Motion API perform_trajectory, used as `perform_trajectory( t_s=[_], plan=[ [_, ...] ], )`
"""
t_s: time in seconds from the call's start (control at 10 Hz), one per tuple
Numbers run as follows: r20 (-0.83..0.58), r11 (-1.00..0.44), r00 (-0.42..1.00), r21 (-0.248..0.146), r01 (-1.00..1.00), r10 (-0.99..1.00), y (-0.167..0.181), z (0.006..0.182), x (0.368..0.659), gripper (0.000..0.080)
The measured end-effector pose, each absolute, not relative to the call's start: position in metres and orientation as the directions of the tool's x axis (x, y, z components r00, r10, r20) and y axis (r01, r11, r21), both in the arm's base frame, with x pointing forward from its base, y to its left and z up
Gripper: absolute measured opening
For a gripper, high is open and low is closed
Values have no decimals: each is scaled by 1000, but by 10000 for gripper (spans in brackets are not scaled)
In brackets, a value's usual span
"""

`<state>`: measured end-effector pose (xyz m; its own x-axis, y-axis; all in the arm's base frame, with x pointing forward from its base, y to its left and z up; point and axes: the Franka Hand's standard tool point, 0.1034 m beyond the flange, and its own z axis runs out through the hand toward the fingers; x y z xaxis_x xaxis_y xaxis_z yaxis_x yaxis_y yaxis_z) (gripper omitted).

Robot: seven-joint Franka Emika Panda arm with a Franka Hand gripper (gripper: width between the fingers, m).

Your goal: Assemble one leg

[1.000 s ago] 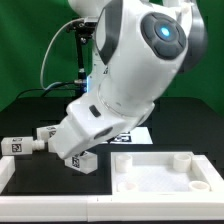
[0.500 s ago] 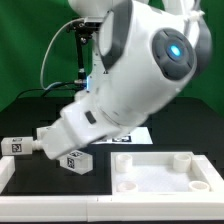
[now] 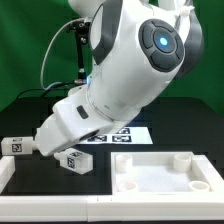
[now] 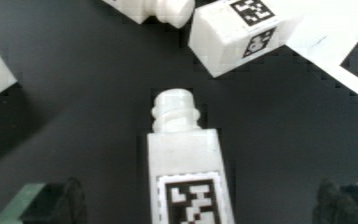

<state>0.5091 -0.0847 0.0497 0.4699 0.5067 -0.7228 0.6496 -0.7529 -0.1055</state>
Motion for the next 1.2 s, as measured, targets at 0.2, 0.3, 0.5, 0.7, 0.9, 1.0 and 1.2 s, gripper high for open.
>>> perform_trajectory(
  t_s=[0.2,0.3,0.5,0.7,0.9,1.0,1.2],
  plan=[
    [-713,-781,530,-41,623,460,-90,43,515,649],
    [-727,-811,559,4,585,400,-91,34,514,649],
    [-744,-822,560,25,569,365,-87,23,511,649],
    [-753,-825,552,20,565,360,-89,16,507,649],
    [-777,-827,530,21,562,341,-83,10,502,649],
    [-777,-823,528,21,567,344,-80,10,503,649],
    [-776,-822,527,19,569,347,-80,10,503,553]
  ],
)
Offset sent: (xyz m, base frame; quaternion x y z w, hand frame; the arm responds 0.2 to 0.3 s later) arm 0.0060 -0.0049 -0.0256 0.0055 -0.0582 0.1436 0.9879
